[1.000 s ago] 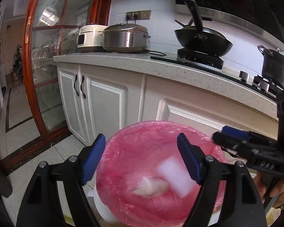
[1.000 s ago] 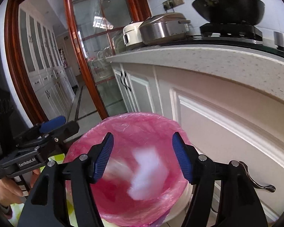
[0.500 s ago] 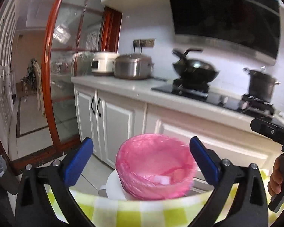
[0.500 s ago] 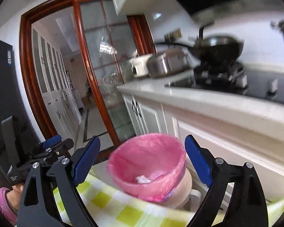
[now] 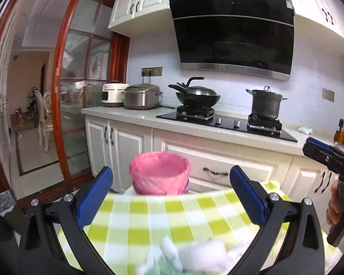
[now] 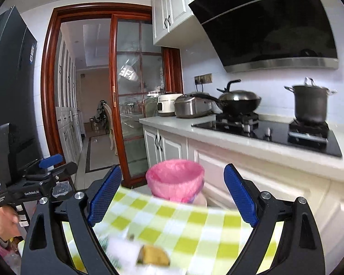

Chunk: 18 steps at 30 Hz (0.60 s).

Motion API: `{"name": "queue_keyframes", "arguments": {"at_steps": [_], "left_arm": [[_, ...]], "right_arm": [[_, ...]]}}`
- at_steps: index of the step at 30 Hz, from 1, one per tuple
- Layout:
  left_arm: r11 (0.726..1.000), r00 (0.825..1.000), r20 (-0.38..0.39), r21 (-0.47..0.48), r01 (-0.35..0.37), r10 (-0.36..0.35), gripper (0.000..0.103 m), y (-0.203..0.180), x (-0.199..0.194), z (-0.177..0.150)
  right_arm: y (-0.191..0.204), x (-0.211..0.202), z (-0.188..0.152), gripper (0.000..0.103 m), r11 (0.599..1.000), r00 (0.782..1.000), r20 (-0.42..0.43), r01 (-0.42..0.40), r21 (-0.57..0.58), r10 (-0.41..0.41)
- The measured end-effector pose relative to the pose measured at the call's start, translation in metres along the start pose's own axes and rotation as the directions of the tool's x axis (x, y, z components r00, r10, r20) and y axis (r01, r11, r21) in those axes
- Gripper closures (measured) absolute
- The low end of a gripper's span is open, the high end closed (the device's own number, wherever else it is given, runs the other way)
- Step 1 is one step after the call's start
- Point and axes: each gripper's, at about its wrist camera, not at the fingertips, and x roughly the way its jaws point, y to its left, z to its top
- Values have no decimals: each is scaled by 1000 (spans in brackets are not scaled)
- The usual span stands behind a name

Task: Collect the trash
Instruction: 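Return both tools to the table and grasp the foam fruit net with the right gripper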

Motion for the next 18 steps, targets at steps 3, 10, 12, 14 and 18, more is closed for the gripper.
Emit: {"name": "queue_keyframes", "arguments": {"at_steps": [3,10,12,14,18], "left_arm": [[1000,1000,-2,-26,-13,13,4,-3,-26,-31],[990,990,-103,-90,-108,99,4,-4,-61,-111],[986,984,-131,-97,-132,119,4,-2,-66,-127],[984,979,-156,-102,-148,132,4,0,-69,-140],[980,967,-190,-71,-187,171,4,3,-68,-159]], "right_arm": [[7,-15,-32,17,1000,998,-55,20,7,-20],[22,-31,-124,17,991,971,-235,71,113,-43],[27,-32,-146,17,987,960,-277,85,134,-45],[33,-29,-163,18,985,948,-314,96,140,-48],[44,-10,-188,19,985,921,-388,83,150,-18]]}}
